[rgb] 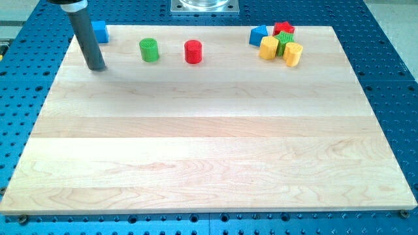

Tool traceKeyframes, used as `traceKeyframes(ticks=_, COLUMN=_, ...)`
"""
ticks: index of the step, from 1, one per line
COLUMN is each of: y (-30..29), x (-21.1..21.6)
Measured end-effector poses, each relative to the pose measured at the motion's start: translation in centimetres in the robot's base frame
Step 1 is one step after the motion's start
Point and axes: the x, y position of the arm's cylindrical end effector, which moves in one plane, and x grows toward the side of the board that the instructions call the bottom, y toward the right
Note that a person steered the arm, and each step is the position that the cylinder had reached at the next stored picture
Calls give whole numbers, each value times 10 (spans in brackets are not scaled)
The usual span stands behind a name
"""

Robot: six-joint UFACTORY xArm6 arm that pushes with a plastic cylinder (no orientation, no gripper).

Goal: Push the green circle horizontal to the blue triangle

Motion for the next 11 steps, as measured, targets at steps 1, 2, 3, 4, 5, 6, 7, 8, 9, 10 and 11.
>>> traceKeyframes(ticks=1, y=65, x=-19)
traceKeyframes(ticks=2, y=105, x=-4)
traceKeyframes(ticks=3, y=55, x=24)
traceKeyframes(ticks=4, y=96, x=-12)
traceKeyframes(ticks=5, y=138, x=-39)
traceKeyframes(ticks=6, y=73, x=-38)
traceKeyframes(ticks=7, y=136, x=-56)
traceKeyframes(ticks=8, y=174, x=-45)
traceKeyframes(ticks=9, y=155, x=-11)
traceKeyframes(ticks=10, y=149, x=-13)
traceKeyframes(ticks=11, y=140, x=-46)
